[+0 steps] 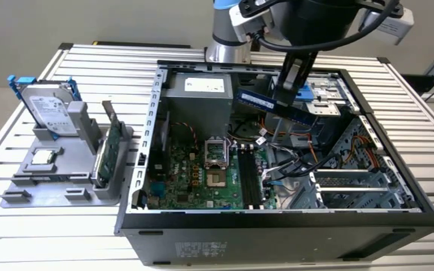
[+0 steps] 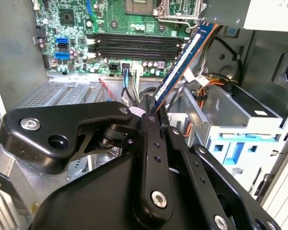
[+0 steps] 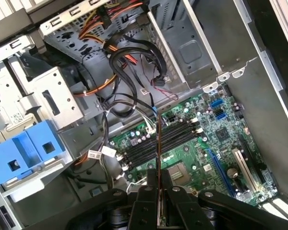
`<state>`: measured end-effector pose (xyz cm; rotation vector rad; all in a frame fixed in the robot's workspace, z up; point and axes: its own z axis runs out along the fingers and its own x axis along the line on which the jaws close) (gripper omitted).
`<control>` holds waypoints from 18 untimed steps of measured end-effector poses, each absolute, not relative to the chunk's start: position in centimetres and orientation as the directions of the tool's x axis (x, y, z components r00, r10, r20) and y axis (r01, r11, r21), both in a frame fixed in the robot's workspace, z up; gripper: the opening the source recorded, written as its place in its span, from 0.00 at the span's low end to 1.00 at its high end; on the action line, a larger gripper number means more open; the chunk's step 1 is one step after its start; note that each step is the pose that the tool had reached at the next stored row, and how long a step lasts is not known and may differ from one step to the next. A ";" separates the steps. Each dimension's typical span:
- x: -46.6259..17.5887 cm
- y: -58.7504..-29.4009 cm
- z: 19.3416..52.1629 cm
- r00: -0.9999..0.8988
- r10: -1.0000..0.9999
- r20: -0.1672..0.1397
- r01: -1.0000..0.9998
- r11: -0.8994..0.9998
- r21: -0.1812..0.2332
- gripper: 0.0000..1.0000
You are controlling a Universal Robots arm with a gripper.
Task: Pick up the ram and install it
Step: 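Insert the ram into the slot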
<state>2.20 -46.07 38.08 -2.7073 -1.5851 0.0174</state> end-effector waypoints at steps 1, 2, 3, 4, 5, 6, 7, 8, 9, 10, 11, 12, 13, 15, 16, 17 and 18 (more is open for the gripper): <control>2.2 -46.1 38.1 0.494 0.870 -0.007 0.869 -0.494 -0.009 0.00; 2.2 -46.1 38.1 0.498 0.867 -0.007 0.867 -0.498 -0.009 0.00; 2.2 -46.1 38.1 0.503 0.864 -0.007 0.864 -0.503 -0.009 0.00; 2.2 -46.1 38.1 0.508 0.862 -0.007 0.862 -0.508 -0.009 0.00; 2.2 -46.1 38.1 0.512 0.859 -0.007 0.859 -0.512 -0.009 0.00; 2.2 -46.1 38.1 0.517 0.856 -0.007 0.856 -0.517 -0.009 0.00; 2.2 -46.1 38.1 0.521 0.853 -0.007 0.853 -0.521 -0.009 0.00; 2.2 -46.1 38.1 0.526 0.851 -0.007 0.851 -0.526 -0.009 0.00; 2.2 -46.1 38.1 0.530 0.848 -0.007 0.848 -0.530 -0.009 0.00; 2.2 -46.1 38.1 0.535 0.845 -0.007 0.845 -0.535 -0.009 0.00; 2.2 -46.1 38.1 0.539 0.842 -0.007 0.842 -0.539 -0.009 0.00; 2.2 -46.1 38.1 0.544 0.839 -0.007 0.839 -0.544 -0.009 0.00; 2.2 -46.1 38.1 0.548 0.836 -0.007 0.836 -0.548 -0.009 0.00; 2.2 -46.1 38.1 0.557 0.830 -0.007 0.830 -0.557 -0.009 0.00; 2.2 -46.1 38.1 0.561 0.828 -0.007 0.827 -0.561 -0.009 0.00; 2.2 -46.1 38.1 0.566 0.824 -0.007 0.824 -0.566 -0.009 0.00; 2.2 -46.1 38.1 0.570 0.821 -0.007 0.821 -0.570 -0.009 0.00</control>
